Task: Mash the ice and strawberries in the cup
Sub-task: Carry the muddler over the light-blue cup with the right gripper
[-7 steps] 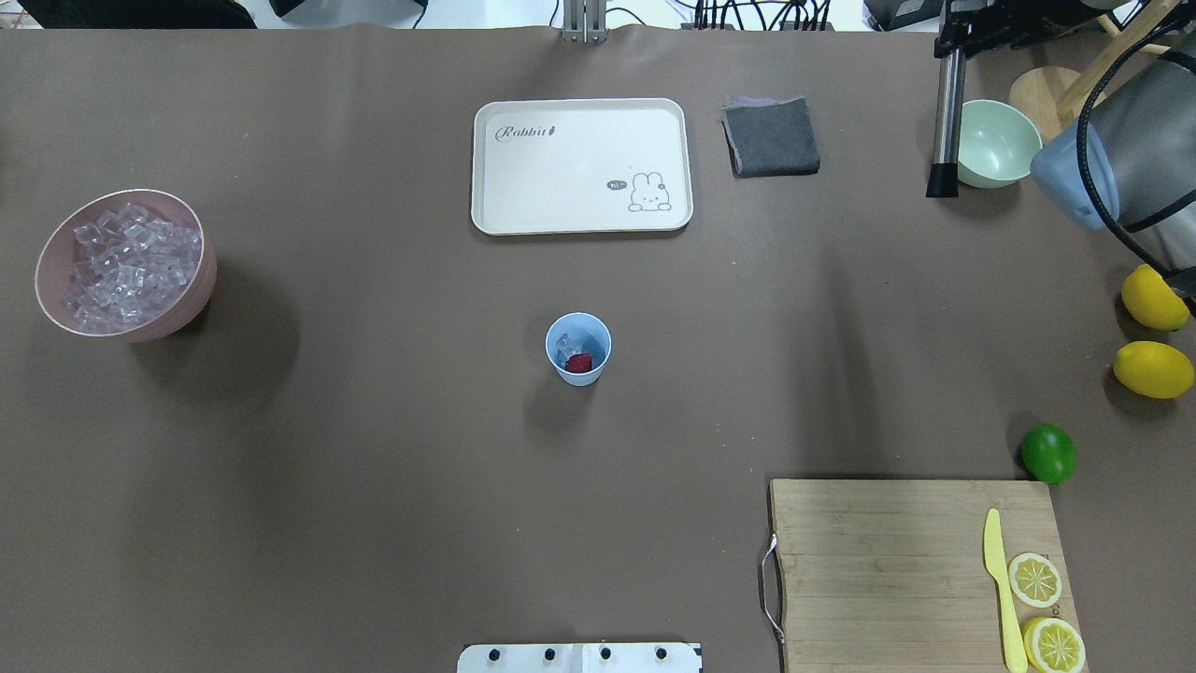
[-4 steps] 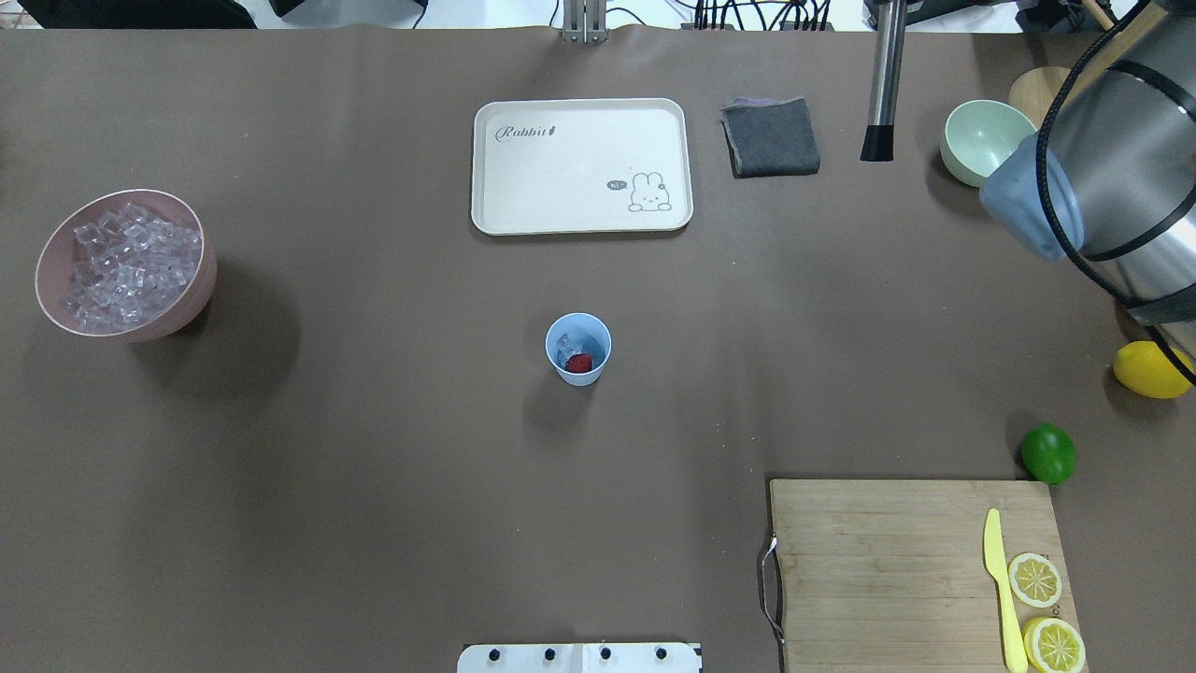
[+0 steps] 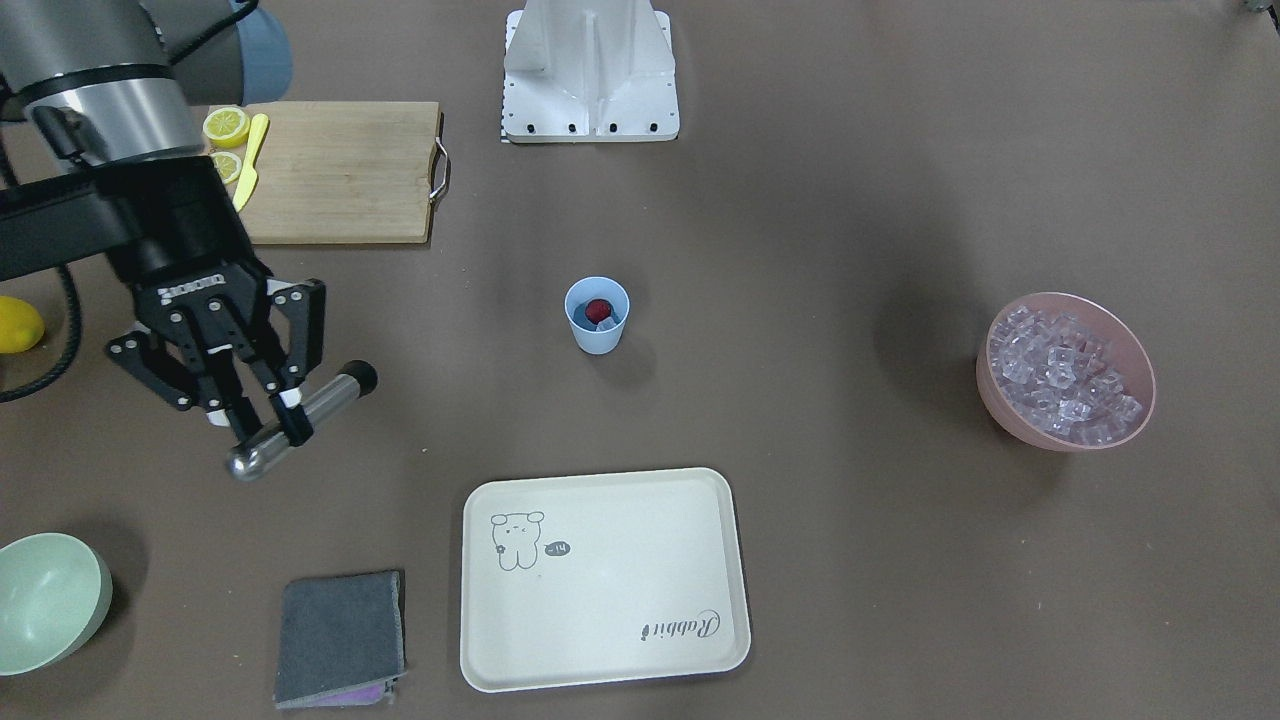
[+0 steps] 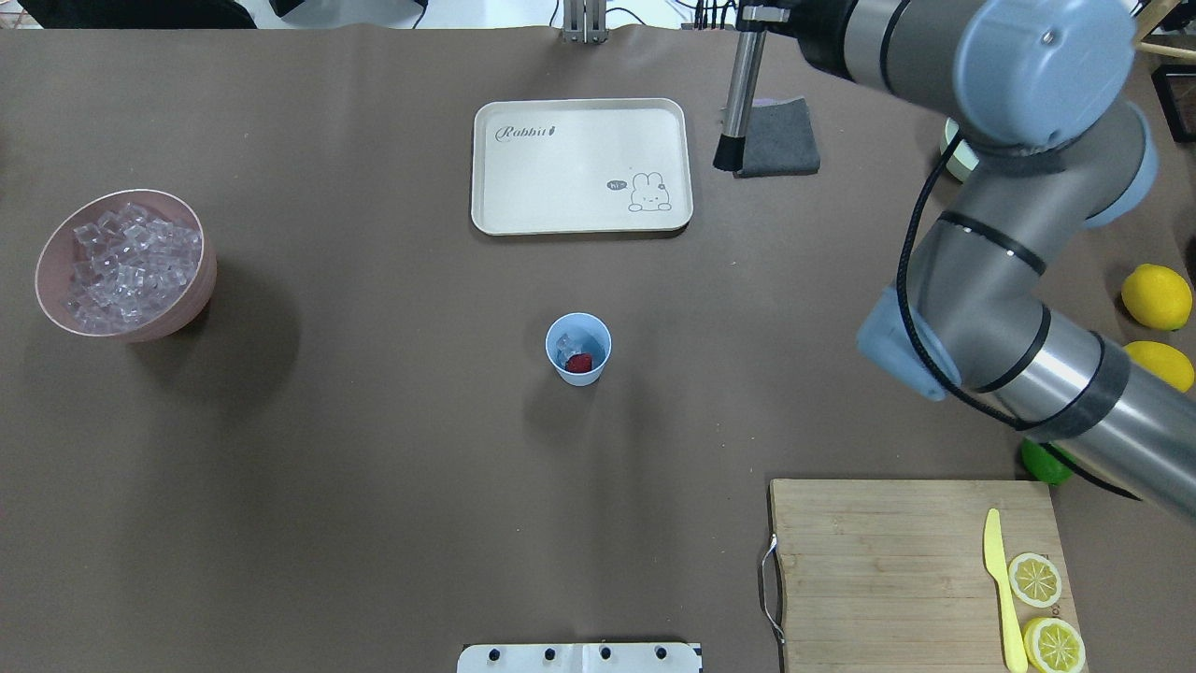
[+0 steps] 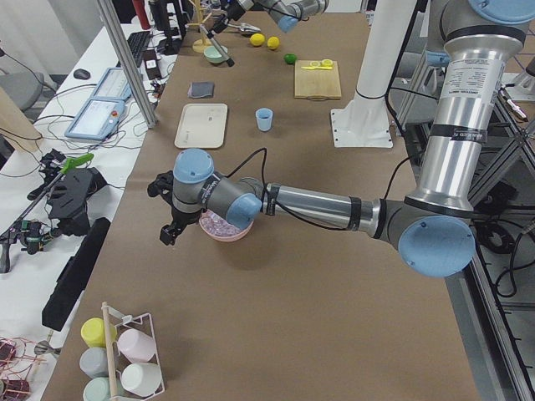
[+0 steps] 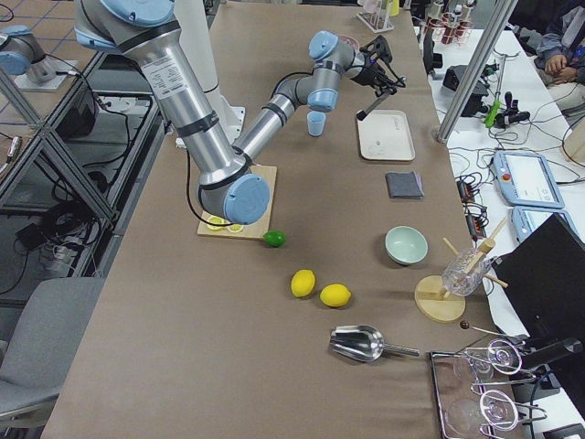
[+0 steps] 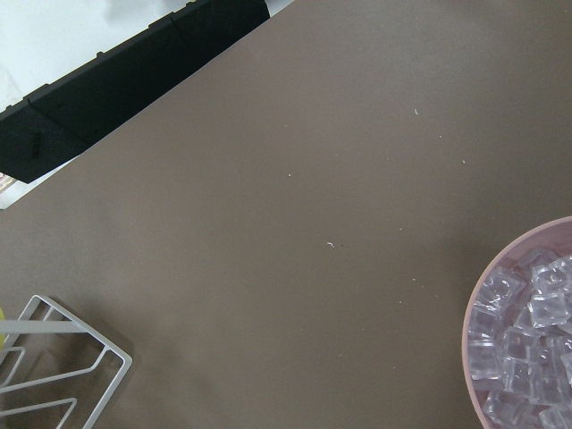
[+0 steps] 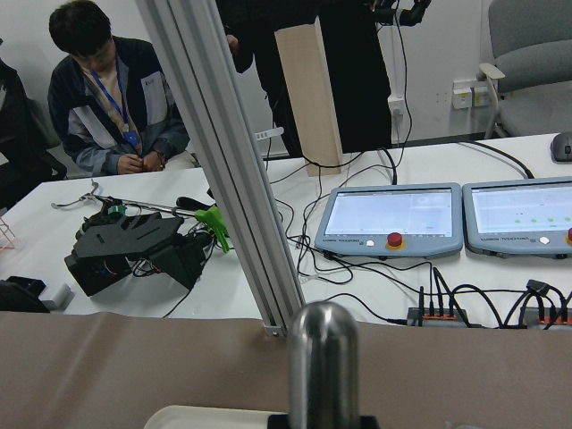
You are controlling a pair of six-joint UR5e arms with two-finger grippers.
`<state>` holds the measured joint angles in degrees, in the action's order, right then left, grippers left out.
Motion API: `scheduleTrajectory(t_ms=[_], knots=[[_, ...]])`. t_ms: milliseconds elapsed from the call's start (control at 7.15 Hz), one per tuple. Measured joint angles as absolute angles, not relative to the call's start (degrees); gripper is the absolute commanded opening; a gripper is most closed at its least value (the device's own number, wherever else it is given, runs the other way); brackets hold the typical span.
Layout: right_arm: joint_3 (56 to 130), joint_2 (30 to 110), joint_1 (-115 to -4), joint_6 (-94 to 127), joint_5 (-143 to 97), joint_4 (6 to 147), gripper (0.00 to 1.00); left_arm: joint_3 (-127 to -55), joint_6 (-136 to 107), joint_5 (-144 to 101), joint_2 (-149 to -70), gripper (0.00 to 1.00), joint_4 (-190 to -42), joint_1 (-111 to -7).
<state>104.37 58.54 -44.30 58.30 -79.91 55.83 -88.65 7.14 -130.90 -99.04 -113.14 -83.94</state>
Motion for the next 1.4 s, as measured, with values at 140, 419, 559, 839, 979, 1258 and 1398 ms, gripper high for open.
scheduleTrajectory(t_ms=[140,419,559,839,979,1258,1398], knots=[[104.47,58.43,-39.78,58.76,-72.39,54.19,0.0,-88.3,6.16,-130.91,-98.91,0.97,-113.13,-83.94],[104.91,58.03,-32.97,58.73,-60.27,51.73,0.0,-86.49,5.68,-130.97,-98.83,0.97,-113.15,-83.88],[105.01,58.11,-30.72,58.26,-56.13,49.41,0.0,-85.69,5.64,-131.01,-98.87,0.97,-113.23,-83.86],[104.94,57.91,-26.05,57.36,-46.85,47.61,0.0,-85.14,4.56,-131.04,-98.98,0.97,-113.36,-83.79],[104.89,57.61,-23.65,56.34,-42.38,47.42,0.0,-84.97,3.6,-131.04,-99.01,0.97,-113.54,-83.78],[103.94,57.27,-18.91,53.76,-34.3,47.5,0.0,-84.72,3.05,-131.1,-98.94,0.97,-113.88,-83.73],[103.3,57.19,-16.76,52.32,-30.43,47.56,0.0,-84.6,3.01,-131.12,-98.9,0.97,-113.9,-83.67]])
